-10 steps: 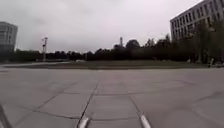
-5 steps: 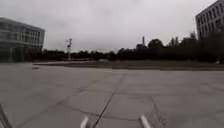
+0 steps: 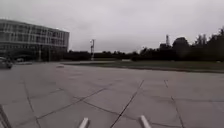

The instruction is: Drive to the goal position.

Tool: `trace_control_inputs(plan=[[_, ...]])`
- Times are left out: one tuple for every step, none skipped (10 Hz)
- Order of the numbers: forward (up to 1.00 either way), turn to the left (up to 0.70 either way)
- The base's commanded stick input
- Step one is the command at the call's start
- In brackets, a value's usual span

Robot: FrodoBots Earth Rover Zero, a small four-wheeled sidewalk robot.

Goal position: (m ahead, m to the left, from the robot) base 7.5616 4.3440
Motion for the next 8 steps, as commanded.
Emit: trace_control_inputs(plan=[[0.00, 1.00], [0.00, 1.00], [0.00, 1.00], [0.00, 1.00], [0.00, 1.00], [0.00, 1.00], [0.00, 1.00], [0.00, 1.00]])
